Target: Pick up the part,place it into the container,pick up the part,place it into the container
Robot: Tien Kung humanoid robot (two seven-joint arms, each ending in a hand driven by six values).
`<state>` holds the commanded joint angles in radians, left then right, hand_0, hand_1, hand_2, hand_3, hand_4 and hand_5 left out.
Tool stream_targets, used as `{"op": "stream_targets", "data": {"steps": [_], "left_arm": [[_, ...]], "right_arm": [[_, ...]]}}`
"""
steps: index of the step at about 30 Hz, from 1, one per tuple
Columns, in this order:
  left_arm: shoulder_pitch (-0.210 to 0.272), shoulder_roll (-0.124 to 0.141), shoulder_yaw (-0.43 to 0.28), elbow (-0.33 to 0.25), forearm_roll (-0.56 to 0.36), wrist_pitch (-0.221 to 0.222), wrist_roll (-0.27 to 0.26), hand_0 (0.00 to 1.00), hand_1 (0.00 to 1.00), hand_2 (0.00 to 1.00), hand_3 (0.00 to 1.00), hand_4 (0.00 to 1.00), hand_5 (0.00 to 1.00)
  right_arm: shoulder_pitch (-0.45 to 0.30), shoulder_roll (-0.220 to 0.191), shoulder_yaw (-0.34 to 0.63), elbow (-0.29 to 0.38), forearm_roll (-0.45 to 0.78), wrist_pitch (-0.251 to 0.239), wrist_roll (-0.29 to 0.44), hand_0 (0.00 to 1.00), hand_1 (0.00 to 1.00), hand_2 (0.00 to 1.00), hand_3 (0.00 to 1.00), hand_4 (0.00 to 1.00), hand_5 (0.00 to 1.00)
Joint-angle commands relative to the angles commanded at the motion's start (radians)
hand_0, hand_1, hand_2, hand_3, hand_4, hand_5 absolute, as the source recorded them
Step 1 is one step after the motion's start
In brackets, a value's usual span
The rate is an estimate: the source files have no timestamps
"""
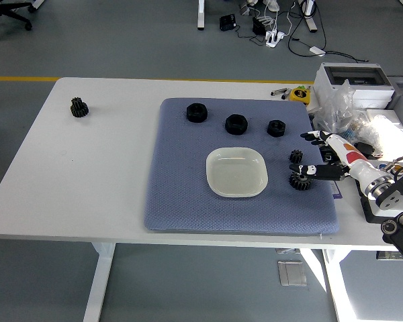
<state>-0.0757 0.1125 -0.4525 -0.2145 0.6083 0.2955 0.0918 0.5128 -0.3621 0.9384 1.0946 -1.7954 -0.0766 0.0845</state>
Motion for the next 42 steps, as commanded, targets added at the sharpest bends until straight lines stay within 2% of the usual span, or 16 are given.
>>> {"op": "stream_targets", "data": {"steps": [4, 5, 10, 11, 16, 17, 22, 23, 31, 34, 40, 41, 42], "left_arm": [[0.0, 0.001, 0.0, 0.0, 0.001, 0.0, 0.001, 0.624, 0.627, 0.616, 0.562, 0.626, 0.558], [0.0, 0.001, 0.0, 0.0, 0.001, 0.0, 0.001, 0.624, 0.626, 0.616, 0.562, 0.624, 0.554], [0.0, 0.002, 0.0, 0.0, -0.004, 0.001, -0.001, 0.624, 0.626, 0.616, 0.562, 0.624, 0.554], [-0.001, 0.002, 0.0, 0.0, -0.003, 0.001, -0.001, 0.625, 0.627, 0.617, 0.562, 0.625, 0.556], [-0.002, 0.002, -0.003, -0.001, 0.005, 0.001, 0.002, 0.625, 0.627, 0.617, 0.562, 0.625, 0.556], [-0.002, 0.002, -0.004, -0.001, 0.007, 0.0, 0.003, 0.624, 0.627, 0.617, 0.562, 0.625, 0.557], [0.0, 0.002, -0.007, -0.001, 0.013, 0.001, 0.005, 0.624, 0.627, 0.617, 0.562, 0.625, 0.557], [0.0, 0.002, -0.008, -0.001, 0.014, 0.0, 0.006, 0.625, 0.628, 0.617, 0.562, 0.626, 0.558], [0.003, 0.003, -0.015, -0.002, 0.028, -0.001, 0.01, 0.625, 0.629, 0.618, 0.562, 0.626, 0.56], [0.004, 0.003, -0.018, -0.002, 0.035, -0.002, 0.012, 0.625, 0.629, 0.618, 0.562, 0.626, 0.56], [0.004, 0.003, -0.022, -0.002, 0.039, -0.001, 0.013, 0.626, 0.628, 0.617, 0.562, 0.626, 0.559], [0.004, 0.003, -0.022, -0.002, 0.041, -0.001, 0.014, 0.626, 0.628, 0.618, 0.563, 0.626, 0.559], [0.003, 0.003, -0.023, -0.002, 0.042, -0.002, 0.014, 0.626, 0.628, 0.618, 0.563, 0.626, 0.559]], "right_arm": [[0.021, 0.0, -0.04, -0.015, -0.124, 0.012, -0.003, 0.714, 0.764, 0.796, 0.816, 0.998, 0.432], [0.028, 0.0, -0.053, -0.022, -0.169, 0.013, -0.009, 0.603, 0.684, 0.739, 0.785, 0.998, 0.436], [0.058, 0.0, -0.092, -0.062, -0.361, 0.002, -0.026, 0.603, 0.684, 0.739, 0.785, 0.998, 0.436], [0.063, 0.001, -0.098, -0.07, -0.367, -0.001, -0.027, 0.548, 0.656, 0.713, 0.755, 0.998, 0.42], [0.094, 0.004, -0.134, -0.108, -0.336, -0.008, -0.034, 0.548, 0.656, 0.713, 0.755, 0.998, 0.42], [0.103, 0.005, -0.146, -0.121, -0.325, -0.008, -0.034, 0.54, 0.638, 0.698, 0.682, 0.998, 0.46], [0.129, 0.015, -0.179, -0.169, -0.278, -0.013, -0.032, 0.54, 0.638, 0.698, 0.682, 0.998, 0.46], [0.133, 0.017, -0.183, -0.176, -0.269, -0.016, -0.03, 0.534, 0.632, 0.692, 0.649, 0.998, 0.508], [0.172, 0.044, -0.238, -0.264, -0.209, -0.039, -0.019, 0.542, 0.628, 0.689, 0.639, 0.998, 0.526], [0.192, 0.056, -0.266, -0.318, -0.178, -0.046, -0.015, 0.542, 0.628, 0.689, 0.639, 0.998, 0.526], [0.197, 0.058, -0.285, -0.34, -0.181, -0.078, -0.024, 0.523, 0.62, 0.682, 0.625, 0.998, 0.512], [0.198, 0.058, -0.287, -0.34, -0.181, -0.077, -0.026, 0.288, 0.512, 0.616, 0.579, 0.969, 0.506], [0.199, 0.057, -0.289, -0.34, -0.181, -0.076, -0.028, 0.288, 0.512, 0.616, 0.579, 0.969, 0.506]]}}
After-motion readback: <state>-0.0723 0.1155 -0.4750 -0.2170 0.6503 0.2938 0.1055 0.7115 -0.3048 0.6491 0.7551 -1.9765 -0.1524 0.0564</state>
